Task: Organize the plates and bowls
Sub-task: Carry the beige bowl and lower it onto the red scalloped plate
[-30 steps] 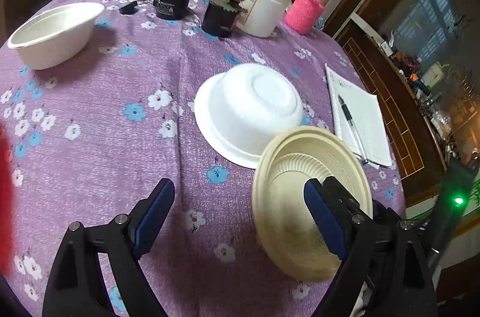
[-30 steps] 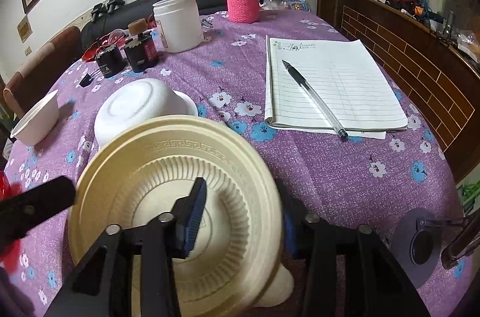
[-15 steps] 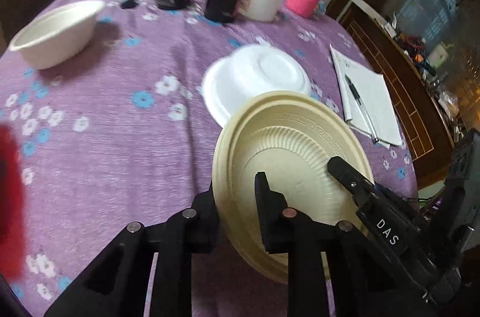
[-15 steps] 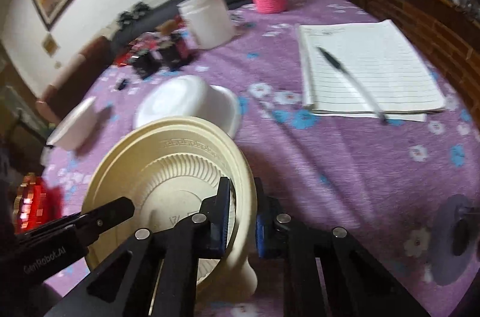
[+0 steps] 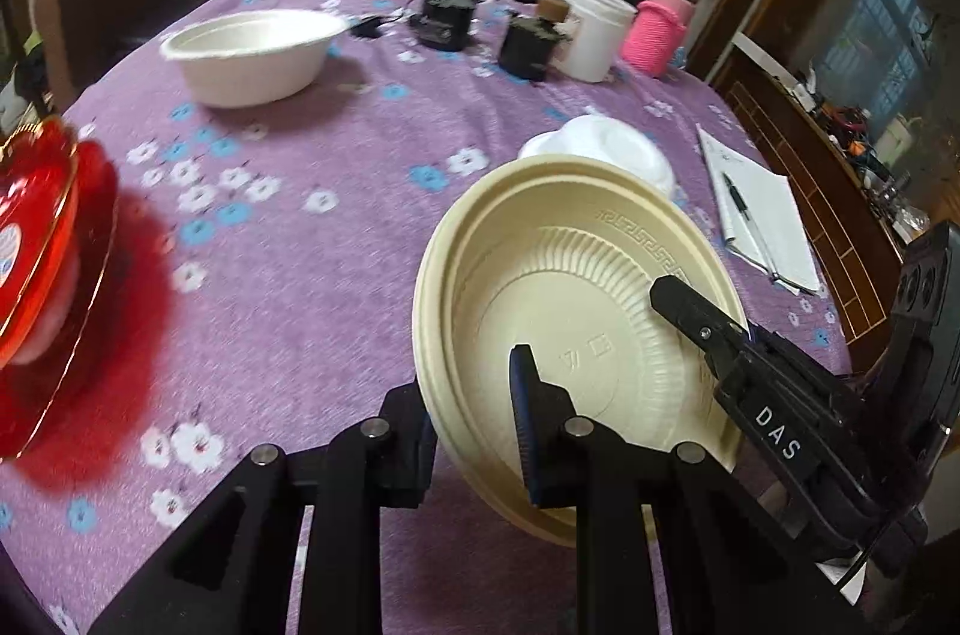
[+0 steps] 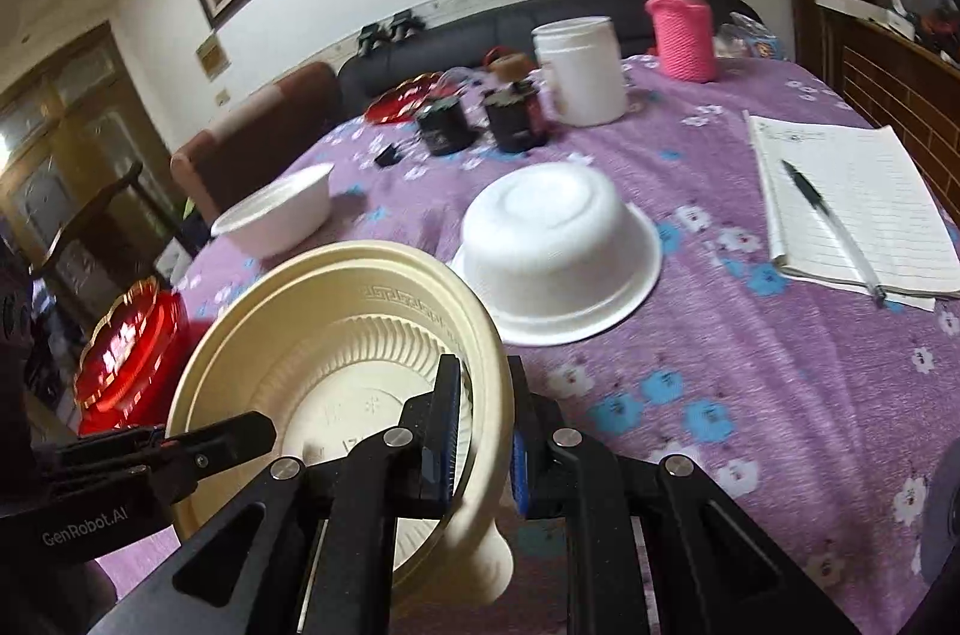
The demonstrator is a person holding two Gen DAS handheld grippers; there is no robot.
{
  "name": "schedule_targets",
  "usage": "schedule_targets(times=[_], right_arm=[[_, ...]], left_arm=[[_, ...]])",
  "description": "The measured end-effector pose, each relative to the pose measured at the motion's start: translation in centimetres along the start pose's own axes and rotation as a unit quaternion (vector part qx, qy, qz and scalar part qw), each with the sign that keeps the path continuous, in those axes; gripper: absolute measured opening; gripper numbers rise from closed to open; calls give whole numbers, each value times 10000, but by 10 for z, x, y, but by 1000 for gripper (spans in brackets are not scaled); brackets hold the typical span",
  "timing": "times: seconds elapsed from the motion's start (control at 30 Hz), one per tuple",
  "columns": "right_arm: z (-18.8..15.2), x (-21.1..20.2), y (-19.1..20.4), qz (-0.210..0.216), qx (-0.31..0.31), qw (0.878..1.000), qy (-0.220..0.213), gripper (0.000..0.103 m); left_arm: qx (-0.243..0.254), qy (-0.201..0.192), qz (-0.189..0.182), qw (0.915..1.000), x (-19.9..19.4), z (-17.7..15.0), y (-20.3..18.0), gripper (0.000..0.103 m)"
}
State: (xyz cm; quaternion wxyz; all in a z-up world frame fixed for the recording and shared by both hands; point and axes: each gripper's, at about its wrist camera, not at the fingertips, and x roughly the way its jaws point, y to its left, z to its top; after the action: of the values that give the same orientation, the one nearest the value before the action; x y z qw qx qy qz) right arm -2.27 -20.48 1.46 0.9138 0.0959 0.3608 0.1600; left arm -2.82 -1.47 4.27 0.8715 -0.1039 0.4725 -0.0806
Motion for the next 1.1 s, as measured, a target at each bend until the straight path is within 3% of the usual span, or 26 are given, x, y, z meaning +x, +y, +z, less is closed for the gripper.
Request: schedule_targets(times=[0.27, 0.57, 0.8, 1.1], right_arm=[[-3, -1, 1, 216, 61, 9997, -20, 15], [-9, -26, 30, 340, 286, 9988, -187, 15], [5, -41, 95, 548, 6, 9980, -316, 16], [29, -11, 215, 939, -671, 9933, -108, 17]], left_arm=[[98, -118, 268, 9995, -11, -10, -3, 20], [-84, -382, 9, 9992, -47, -14, 19, 24], [-314, -1002, 41, 9945, -99, -18, 64, 24], [-670, -1507, 577, 9846, -150, 1, 156, 31]])
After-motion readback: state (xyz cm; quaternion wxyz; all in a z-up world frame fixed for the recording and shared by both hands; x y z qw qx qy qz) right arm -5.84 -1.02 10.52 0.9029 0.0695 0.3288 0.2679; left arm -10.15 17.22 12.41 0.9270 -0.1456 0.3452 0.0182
